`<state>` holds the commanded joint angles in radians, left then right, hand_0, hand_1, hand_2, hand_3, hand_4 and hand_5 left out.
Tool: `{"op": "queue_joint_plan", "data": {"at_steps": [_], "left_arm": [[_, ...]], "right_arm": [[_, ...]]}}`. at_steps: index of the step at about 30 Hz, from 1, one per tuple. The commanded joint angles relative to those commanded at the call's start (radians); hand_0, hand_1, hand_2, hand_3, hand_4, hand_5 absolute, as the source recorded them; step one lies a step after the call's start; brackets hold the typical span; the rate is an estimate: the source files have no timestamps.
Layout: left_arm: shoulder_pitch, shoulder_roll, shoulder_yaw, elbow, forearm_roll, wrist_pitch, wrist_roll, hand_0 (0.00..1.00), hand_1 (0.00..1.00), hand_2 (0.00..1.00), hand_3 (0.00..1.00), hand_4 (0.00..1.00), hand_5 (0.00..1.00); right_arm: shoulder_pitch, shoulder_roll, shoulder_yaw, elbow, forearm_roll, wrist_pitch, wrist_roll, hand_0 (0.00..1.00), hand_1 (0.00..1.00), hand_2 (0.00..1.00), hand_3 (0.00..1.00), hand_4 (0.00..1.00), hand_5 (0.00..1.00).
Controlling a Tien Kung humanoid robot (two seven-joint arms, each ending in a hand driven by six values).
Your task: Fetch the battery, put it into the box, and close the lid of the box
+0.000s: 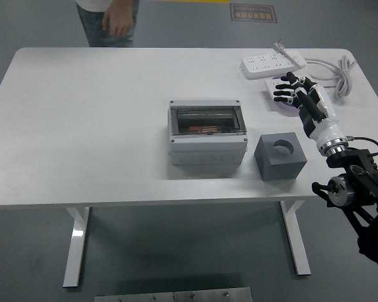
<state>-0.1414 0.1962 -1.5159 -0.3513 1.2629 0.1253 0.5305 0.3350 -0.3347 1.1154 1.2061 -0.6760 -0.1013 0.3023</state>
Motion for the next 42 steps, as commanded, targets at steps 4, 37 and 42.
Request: {"op": "queue_joint_plan", "data": {"at_steps": [4, 37, 42], "left_arm": [[0.002, -0.003, 0.0, 0.0, -0.001, -0.001, 0.001, 0.578, 0.716, 0.66, 0.61, 0.696, 0.187], [0.134, 0.016, 0.045, 0.014, -0.065, -0.022, -0.023, 0.579, 0.714, 0.659, 0.611, 0.696, 0.188], [0.151, 0.015, 0.047, 0.016, -0.061, -0.031, -0.024, 0.582, 0.712, 0.658, 0.611, 0.697, 0.189]], "right_arm": [[-0.017, 0.009, 0.006, 0.021, 0.061, -0.002, 0.013, 0.675, 0.631, 0.642, 0.656, 0.894, 0.759], [-0.06, -0.005, 0.052, 0.073, -0.114, -0.09, 0.014, 0.554, 0.541, 0.554, 0.614, 0.764, 0.365], [-0.067, -0.001, 0.051, 0.085, -0.176, -0.127, 0.013, 0.567, 0.551, 0.552, 0.616, 0.77, 0.375]]}}
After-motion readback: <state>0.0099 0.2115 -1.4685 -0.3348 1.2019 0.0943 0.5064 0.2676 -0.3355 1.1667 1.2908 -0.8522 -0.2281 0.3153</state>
